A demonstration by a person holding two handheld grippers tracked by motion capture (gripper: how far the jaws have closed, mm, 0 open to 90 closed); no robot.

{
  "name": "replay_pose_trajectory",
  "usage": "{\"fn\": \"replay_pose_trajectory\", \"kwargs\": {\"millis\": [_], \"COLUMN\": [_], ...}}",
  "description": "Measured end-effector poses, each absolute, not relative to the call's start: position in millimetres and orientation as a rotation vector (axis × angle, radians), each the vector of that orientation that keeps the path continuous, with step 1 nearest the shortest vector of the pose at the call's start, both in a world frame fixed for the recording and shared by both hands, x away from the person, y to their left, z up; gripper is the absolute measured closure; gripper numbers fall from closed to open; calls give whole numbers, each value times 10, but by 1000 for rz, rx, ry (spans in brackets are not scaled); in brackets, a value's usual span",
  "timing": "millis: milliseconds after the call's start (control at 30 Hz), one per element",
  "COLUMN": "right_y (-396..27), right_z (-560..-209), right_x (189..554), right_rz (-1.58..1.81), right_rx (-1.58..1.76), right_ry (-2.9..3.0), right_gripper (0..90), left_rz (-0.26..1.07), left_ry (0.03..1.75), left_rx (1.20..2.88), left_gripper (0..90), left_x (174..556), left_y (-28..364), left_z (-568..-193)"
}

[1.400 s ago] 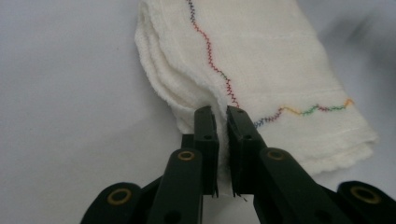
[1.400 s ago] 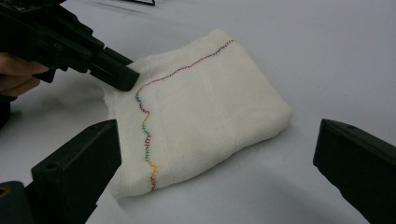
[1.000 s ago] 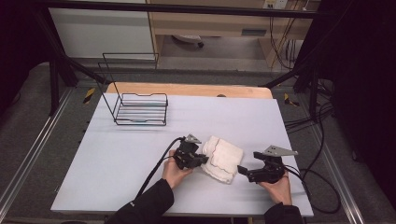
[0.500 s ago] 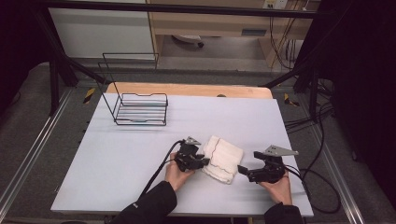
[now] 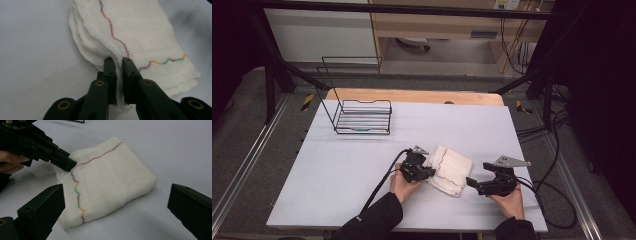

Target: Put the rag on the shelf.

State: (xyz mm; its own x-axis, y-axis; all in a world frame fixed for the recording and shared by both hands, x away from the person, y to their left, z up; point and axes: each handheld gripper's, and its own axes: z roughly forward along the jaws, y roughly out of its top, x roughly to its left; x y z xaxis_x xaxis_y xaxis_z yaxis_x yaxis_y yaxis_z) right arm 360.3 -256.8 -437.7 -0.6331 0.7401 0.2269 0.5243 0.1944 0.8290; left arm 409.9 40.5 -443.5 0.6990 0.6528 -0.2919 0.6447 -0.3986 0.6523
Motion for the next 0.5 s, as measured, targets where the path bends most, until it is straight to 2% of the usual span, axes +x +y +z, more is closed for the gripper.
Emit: {"fn": "replay_pose_trajectory", "kwargs": {"millis": [500], "right_y": [-2566], "right_z": [-4377], "right_x": [3604], "right_rz": [1419], "right_rx": [1213], "right_ry": [2244], "right_gripper": [18], "left_rz": [62], "left_ry": [949], "left_rx": [2168], "left_gripper": [832], "left_x": [4003], "left_y": [642], "left_z": [-4209]}}
